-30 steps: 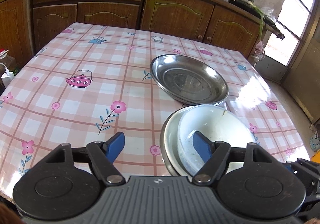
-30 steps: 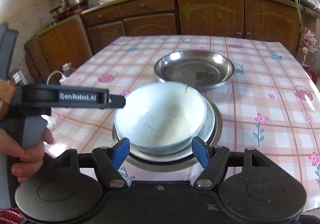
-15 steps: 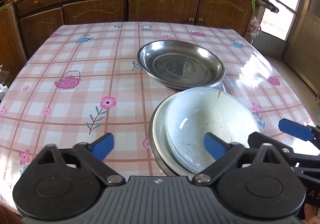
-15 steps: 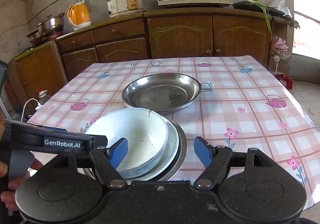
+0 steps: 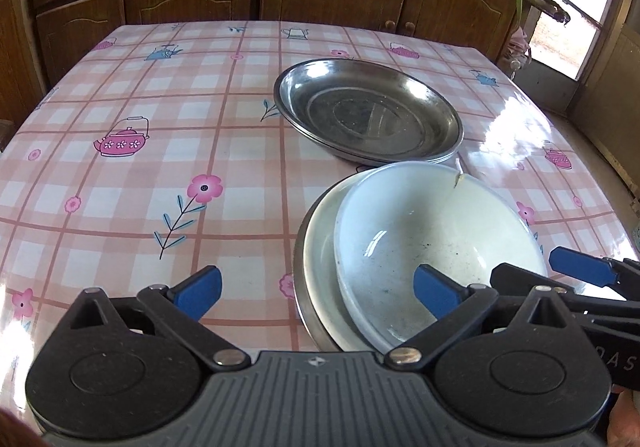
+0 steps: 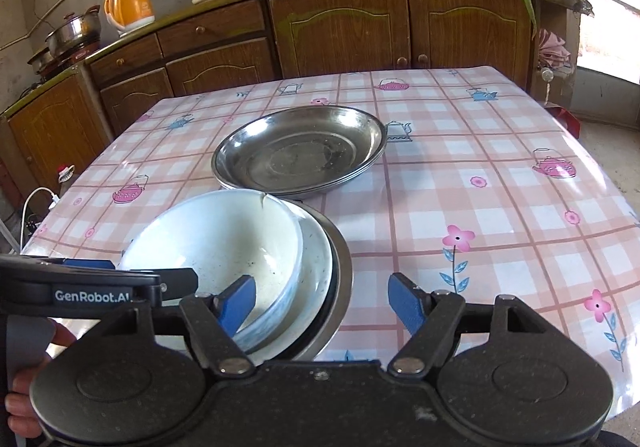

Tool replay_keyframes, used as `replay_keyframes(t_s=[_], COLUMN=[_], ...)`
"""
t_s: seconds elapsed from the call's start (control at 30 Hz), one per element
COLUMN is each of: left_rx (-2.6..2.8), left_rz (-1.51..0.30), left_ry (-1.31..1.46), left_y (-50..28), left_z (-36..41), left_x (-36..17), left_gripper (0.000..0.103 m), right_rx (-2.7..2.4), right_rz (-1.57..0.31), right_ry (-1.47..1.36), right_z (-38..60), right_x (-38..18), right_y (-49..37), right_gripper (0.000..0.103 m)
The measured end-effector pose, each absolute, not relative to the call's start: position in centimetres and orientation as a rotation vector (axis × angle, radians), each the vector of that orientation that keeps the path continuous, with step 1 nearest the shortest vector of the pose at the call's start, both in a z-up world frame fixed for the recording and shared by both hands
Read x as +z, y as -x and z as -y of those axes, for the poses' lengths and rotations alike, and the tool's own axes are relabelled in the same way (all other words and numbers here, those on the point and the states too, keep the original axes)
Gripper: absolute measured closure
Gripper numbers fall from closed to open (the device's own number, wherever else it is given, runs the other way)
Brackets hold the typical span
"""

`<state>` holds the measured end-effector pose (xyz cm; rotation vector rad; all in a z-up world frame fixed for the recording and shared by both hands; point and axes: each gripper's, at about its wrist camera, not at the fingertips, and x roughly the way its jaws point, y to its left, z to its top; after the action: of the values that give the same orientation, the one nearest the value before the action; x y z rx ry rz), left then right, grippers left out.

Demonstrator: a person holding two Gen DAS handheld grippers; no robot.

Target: Organize plates and bowls

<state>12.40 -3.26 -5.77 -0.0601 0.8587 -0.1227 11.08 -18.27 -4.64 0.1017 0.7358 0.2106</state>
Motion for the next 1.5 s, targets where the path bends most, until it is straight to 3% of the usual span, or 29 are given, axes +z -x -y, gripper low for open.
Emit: replay_keyframes(t_s=[0.23, 0.8, 0.83, 0.87, 0.9, 0.93, 1.1, 1.5], left_rx=[-0.132, -0.301, -0.310, -0.329, -0.359, -0.397, -0.393, -0.350], left_rz=[-0.878, -0.907, -0.900, -0.895, -0.888, -0.887, -0.884, -0.873], left_ry=[-0.050, 0.147, 0.150, 0.154, 0.165, 0.192, 0.229, 0.240], left_y=[-13.1, -16.3, -16.3, -16.3, -16.2, -16.1, -15.8, -14.8], left_z=[3.9, 2.0, 2.0, 2.1, 2.2, 2.3, 2.4, 2.4], left_x=[-6.7, -8.4, -8.3, -8.2, -8.1, -7.9, -8.1, -7.3], left_gripper=[0.000, 0.000, 0.004, 0.012, 0.020, 0.037, 0.040, 0.047], right_rx=[0.253, 0.346, 0.352, 0.371, 0.404, 0.394, 0.374, 0.339], right_rz=[-0.795, -0.875, -0.877, -0.884, -0.900, -0.901, -0.887, -0.881], right_ry=[-0.206, -0.409, -0.417, -0.437, -0.483, -0.490, -0.451, -0.437], right_z=[19.2, 20.5, 20.5, 20.5, 20.6, 20.5, 19.9, 19.6], right_x=[-5.9, -8.2, -8.2, -8.3, -8.5, -8.4, -8.1, -7.6], right_y=[-12.5, -15.6, -15.7, -15.8, -15.9, -15.9, -15.5, -14.8], right_gripper=[0.016, 0.019, 0.023, 0.037, 0.038, 0.038, 0.043, 0.043])
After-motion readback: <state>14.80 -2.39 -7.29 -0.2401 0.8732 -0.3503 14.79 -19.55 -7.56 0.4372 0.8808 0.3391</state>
